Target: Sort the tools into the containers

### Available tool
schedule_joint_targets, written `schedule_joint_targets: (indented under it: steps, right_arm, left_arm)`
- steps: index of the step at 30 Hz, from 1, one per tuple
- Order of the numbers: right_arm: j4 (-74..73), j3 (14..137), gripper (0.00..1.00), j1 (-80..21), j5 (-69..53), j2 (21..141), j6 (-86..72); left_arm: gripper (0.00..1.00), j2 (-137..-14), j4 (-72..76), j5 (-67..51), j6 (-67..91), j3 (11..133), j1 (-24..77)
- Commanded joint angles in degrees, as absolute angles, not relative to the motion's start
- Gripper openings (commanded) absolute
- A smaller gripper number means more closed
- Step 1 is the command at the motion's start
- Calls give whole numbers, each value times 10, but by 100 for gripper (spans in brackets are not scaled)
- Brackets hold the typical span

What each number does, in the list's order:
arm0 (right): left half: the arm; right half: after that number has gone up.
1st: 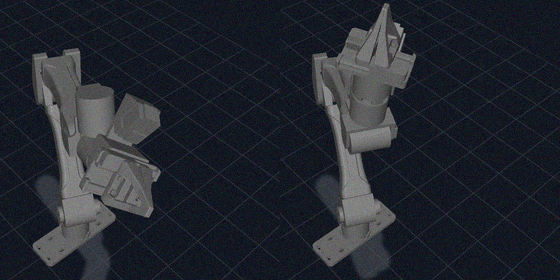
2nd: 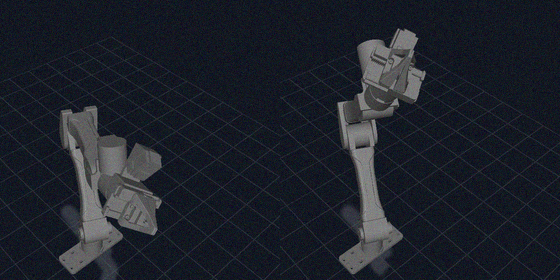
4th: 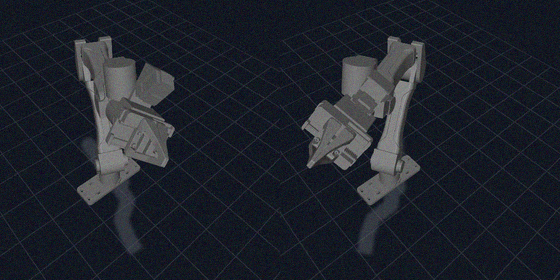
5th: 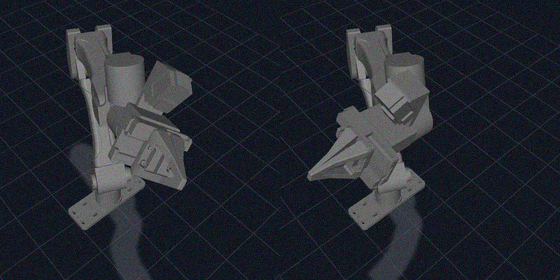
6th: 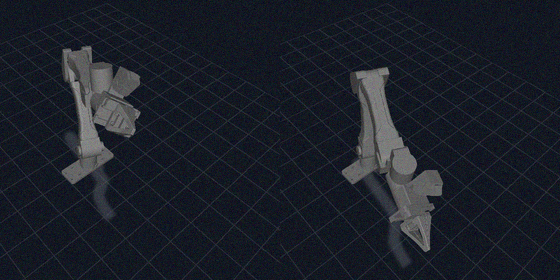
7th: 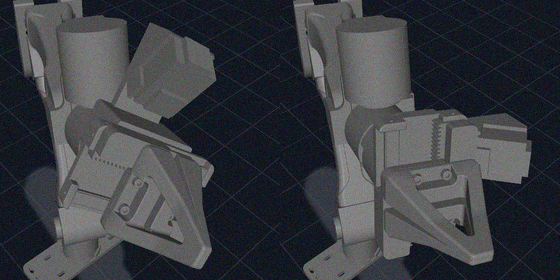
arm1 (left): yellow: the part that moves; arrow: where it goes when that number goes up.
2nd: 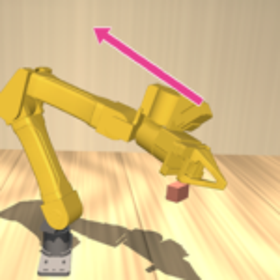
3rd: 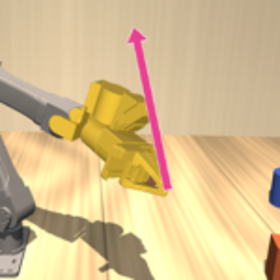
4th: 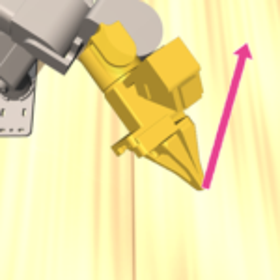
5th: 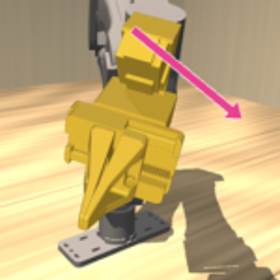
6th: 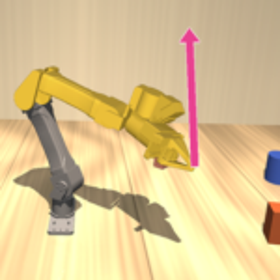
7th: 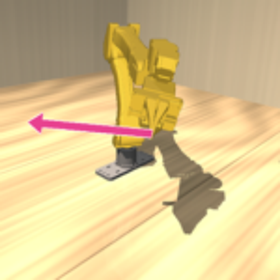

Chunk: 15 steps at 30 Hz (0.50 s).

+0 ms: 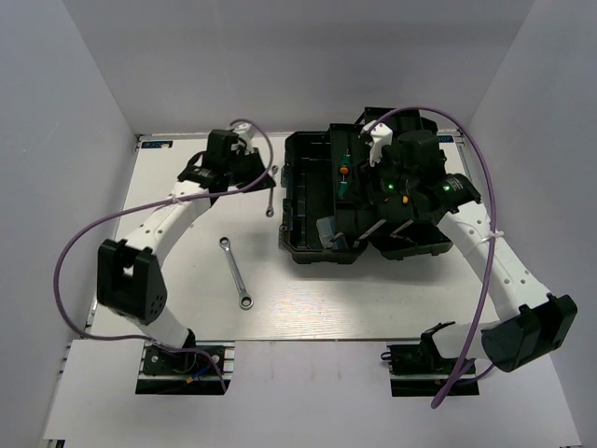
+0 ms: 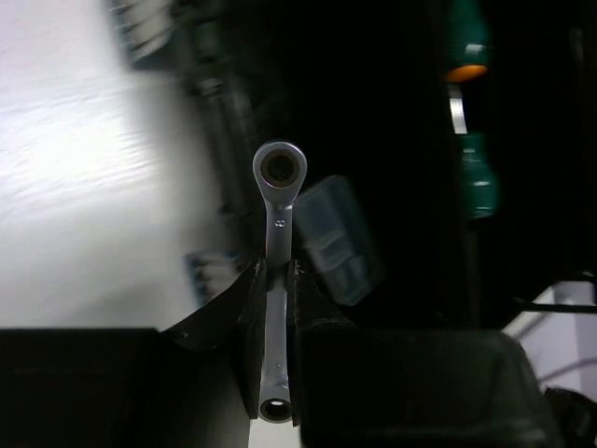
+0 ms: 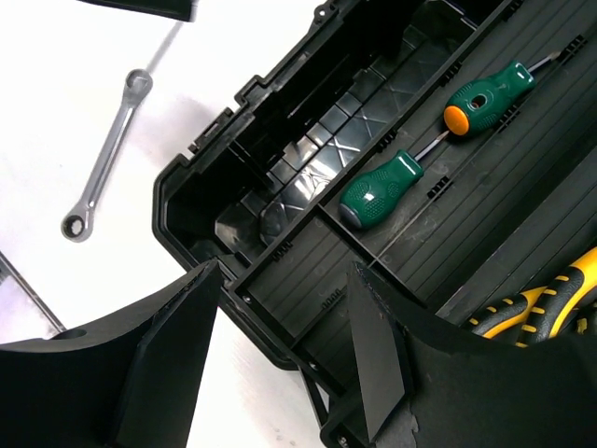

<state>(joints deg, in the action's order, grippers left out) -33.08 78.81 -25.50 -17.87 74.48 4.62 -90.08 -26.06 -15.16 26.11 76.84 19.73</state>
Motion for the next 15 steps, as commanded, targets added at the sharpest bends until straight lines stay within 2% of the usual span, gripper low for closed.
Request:
schedule_joint_targets:
  steps: [1, 8, 10, 12, 15]
  right_arm:
    - [-336, 800, 63, -252, -171, 754, 61]
    - [-349, 813, 63, -254, -164, 763, 71]
    - [-352, 814, 63, -254, -163, 765, 75]
    - [-356, 815, 63, -252, -164, 764, 79]
    - [-360, 817, 63, -254, -171, 766, 83]
  left_arm:
    - [0, -930, -173, -273, 241, 823, 220]
    - [0, -1052, -147, -297, 256, 912, 257]
    - [14, -1081, -142, -297, 263, 927, 263]
    - [40, -1099, -148, -292, 263, 948, 268]
    - [64, -1113, -148, -285, 269, 964, 268]
